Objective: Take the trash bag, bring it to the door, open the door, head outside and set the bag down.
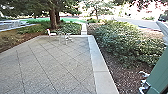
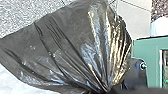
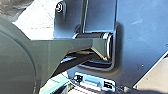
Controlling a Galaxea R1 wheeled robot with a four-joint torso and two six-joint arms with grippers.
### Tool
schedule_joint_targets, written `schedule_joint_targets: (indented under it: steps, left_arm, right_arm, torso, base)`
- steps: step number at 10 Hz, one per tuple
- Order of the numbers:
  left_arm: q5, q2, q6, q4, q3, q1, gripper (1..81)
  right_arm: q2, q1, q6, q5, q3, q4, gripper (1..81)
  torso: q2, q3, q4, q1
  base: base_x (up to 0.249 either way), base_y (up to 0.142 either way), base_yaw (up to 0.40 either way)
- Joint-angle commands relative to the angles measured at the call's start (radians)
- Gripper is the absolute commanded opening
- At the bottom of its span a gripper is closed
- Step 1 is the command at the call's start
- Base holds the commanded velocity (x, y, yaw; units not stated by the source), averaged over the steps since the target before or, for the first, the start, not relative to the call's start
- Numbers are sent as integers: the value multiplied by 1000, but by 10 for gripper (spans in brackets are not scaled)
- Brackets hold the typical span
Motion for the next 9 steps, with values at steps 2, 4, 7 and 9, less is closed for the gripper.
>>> schedule_joint_targets:
  steps: [2,4,7,9]
  left_arm:
    - [123,-55,-5,-77,-23,-153,10]
    - [210,-59,-9,-81,-94,-242,10]
    - [339,-59,-29,-81,-211,-392,10]
    - [433,-60,-52,-80,-299,-483,10]
  right_arm:
    - [-1,34,-6,-63,15,-1,811]
    - [-1,33,-6,-63,12,-3,811]
    - [4,33,-6,-63,9,-1,811]
    - [7,33,-6,-63,8,2,811]
  torso:
    - [0,-50,115,0]
    - [0,-96,136,0]
    - [1,-179,192,0]
    - [1,-226,239,1]
  base:
    - [0,0,0]
    - [0,0,0]
    - [0,0,0]
    - [0,0,0]
